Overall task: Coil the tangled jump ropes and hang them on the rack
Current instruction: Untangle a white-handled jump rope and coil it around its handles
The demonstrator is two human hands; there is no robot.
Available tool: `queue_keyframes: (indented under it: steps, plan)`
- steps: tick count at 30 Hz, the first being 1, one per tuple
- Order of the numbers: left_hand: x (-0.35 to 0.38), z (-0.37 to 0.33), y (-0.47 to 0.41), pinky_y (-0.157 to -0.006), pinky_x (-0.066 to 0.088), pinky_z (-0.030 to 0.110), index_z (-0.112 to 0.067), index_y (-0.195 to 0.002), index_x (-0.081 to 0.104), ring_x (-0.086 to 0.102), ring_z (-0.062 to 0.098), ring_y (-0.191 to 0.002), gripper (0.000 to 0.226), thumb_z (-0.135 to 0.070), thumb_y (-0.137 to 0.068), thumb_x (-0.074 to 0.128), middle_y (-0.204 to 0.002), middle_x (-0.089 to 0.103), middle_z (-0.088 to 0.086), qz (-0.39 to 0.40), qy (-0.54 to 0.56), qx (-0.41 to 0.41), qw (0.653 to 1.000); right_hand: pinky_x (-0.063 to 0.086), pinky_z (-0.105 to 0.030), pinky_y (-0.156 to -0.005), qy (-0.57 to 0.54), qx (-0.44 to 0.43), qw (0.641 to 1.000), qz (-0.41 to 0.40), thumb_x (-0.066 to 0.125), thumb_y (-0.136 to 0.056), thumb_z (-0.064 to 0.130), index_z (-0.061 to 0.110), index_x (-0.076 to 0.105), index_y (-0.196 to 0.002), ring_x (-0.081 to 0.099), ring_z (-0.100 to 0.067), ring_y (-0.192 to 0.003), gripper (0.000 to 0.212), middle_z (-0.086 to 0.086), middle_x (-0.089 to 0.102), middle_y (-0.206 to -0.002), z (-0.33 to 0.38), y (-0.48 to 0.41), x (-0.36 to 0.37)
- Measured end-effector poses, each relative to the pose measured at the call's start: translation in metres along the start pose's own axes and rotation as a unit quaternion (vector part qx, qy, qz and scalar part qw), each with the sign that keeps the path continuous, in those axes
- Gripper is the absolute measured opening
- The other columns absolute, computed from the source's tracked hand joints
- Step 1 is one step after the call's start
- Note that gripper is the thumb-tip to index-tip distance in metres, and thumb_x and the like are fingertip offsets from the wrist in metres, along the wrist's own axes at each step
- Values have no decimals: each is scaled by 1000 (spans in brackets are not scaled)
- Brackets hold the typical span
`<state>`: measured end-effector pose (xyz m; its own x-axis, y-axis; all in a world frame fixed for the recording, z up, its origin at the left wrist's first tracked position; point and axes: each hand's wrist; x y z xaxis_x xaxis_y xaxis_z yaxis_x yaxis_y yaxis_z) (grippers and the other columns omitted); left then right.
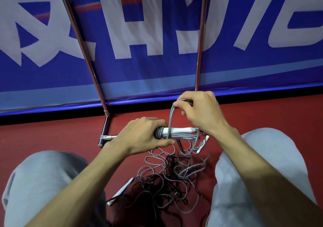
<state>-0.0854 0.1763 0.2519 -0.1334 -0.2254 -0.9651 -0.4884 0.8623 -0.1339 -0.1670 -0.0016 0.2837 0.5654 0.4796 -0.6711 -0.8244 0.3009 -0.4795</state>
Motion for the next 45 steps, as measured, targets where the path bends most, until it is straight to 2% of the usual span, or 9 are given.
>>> queue_keyframes:
  steps: [6, 12, 15, 19, 24, 29, 37, 41, 45]
  plan:
    - [-11, -1, 6, -62, 42, 37, -27, -84, 57, 46, 10, -63, 17, -43, -82, 62, -70, 53, -8, -6, 263, 30, 964, 49, -24, -65, -126, 124, 984, -14, 84, -68, 32, 18, 73, -68, 65, -11, -63, 17, 1, 71, -64, -8, -14, -4]
    - [-25, -12, 8, -46, 38, 25, -22, -108, 58, 52, 16, -55, 29, -24, -80, 63, -76, 67, 4, -58, 545, -19, 836, 42, -25, -53, -44, 111, 990, 76, 71, -82, 16, 21, 74, -62, 56, -10, -52, 21, 0, 60, -50, -6, -14, -4]
    - [-27, -10, 2, -43, 34, 23, -20, -122, 54, 48, 23, -48, 40, -25, -83, 61, -72, 64, 18, -127, 614, -87, 774, 33, -23, -50, -52, 94, 987, 122, 58, -91, 38, 23, 70, -61, 39, -7, -41, 35, 3, 47, -44, 1, -8, -4]
    - [-27, -4, -2, -43, 32, 20, -9, -115, 62, 44, 21, -43, 26, -20, -93, 56, -71, 61, 19, -165, 626, -131, 751, 35, -24, -48, -101, 82, 968, 217, 53, -92, 43, 21, 68, -73, 40, -9, -42, 34, 3, 46, -50, 5, -4, -2]
    - [-18, 7, -5, -42, 33, 25, -5, -100, 59, 51, 23, -46, 19, -21, -90, 64, -67, 62, 7, -182, 541, -164, 804, 41, -22, -40, -108, 103, 919, 365, 50, -98, 26, 8, 61, -82, 54, -16, -37, 27, -2, 51, -47, 6, 3, -7]
    - [-12, 22, -4, -53, 43, 32, -15, -94, 50, 63, 19, -56, 33, -35, -83, 73, -70, 64, 4, -194, 334, -188, 903, 48, -21, -53, -1, 41, 921, 387, 59, -93, 28, 11, 57, -74, 67, -13, -51, 26, -7, 63, -54, 11, 7, -12]
    - [-5, 25, 1, -63, 40, 35, -26, -103, 44, 55, 27, -82, 38, -41, -80, 69, -93, 59, -6, -34, 25, -140, 989, 48, -41, -68, 70, -178, 953, 236, 52, -91, 37, 19, 67, -88, 57, -14, -73, 23, 7, 60, -75, 12, 10, 1]
    - [-2, 20, 3, -69, 49, 36, -33, -98, 52, 61, 24, -85, 30, -45, -72, 63, -86, 62, -9, 25, 10, -98, 995, 51, -39, -68, 54, -142, 982, 111, 55, -85, 43, 27, 72, -87, 59, -12, -76, 24, 11, 62, -77, 8, 5, 1]
    - [-4, 12, 4, -63, 43, 32, -32, -90, 55, 58, 16, -78, 55, -81, -65, 57, -78, 62, -10, 35, -16, -73, 997, 47, -35, -68, 40, -66, 996, 38, 70, -81, 41, 27, 74, -81, 51, -8, -71, 15, 10, 61, -72, 0, 2, 1]
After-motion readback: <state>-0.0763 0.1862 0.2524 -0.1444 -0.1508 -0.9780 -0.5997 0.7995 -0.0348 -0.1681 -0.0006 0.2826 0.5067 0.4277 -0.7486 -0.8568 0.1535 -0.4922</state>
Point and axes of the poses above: each hand's wrist, its own y-axis away from the middle knuckle, its own x-axis out of the palm, z = x × y
